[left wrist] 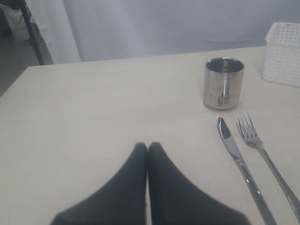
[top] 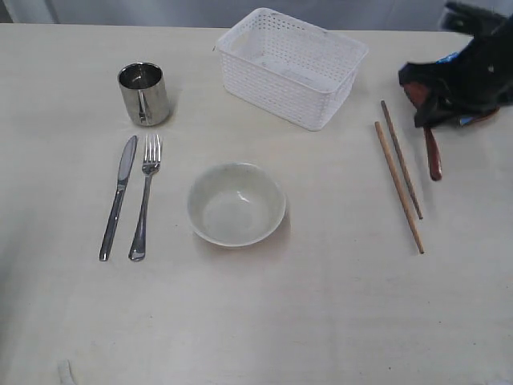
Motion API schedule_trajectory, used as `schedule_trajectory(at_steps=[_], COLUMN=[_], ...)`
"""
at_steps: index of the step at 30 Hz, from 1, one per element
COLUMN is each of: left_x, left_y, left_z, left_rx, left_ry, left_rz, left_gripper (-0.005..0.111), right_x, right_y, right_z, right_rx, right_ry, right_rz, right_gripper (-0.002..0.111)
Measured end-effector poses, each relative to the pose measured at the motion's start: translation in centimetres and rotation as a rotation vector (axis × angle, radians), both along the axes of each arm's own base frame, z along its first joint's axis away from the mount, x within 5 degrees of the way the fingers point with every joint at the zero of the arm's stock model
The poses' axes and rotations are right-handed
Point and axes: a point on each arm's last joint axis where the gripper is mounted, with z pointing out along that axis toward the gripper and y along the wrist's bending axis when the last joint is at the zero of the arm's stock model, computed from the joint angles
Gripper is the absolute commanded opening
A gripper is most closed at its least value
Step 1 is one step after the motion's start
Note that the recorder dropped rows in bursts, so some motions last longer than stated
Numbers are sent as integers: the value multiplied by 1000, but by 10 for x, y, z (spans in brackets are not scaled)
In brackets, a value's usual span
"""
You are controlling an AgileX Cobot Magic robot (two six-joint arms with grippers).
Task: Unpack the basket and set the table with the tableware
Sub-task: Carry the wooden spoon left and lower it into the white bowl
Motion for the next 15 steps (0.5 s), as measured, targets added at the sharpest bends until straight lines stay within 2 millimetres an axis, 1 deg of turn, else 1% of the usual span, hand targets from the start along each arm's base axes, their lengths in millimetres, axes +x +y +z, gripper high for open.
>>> schedule_trajectory(at_steps=[1, 2, 3, 6, 8, 10, 13, 14, 15], left_x=[0, 0, 0, 0, 0, 0, 0, 0, 0], left_y=[0, 0, 0, 0, 0, 0, 0, 0, 0], left_z=[0, 0, 0, 0, 0, 0, 0, 0, 0], left_rx=[0, 0, 0, 0, 0, 0, 0, 0, 0], left_ry=[0, 0, 0, 0, 0, 0, 0, 0, 0], left_rz=[0, 0, 0, 0, 0, 0, 0, 0, 0], left_gripper=[0, 0, 0, 0, 0, 0, 0, 0, 0], right_x=[-1, -4, -9, -30, -46, -69, -96, -101, -108], right_y=[10, 26, 43, 99, 131, 166, 195, 198, 207], right_z=[13, 26, 39, 65, 73, 76, 74, 73, 70], right_rx=[27, 57, 78, 86, 55, -4, -123, -163, -192], right_ry=[-21, -38, -51, -55, -46, -40, -33, -32, -28], right_rz=[42, 105, 175, 409, 549, 690, 798, 802, 827], right_gripper=[-1, -1, -1, -1, -1, -1, -1, -1, -1])
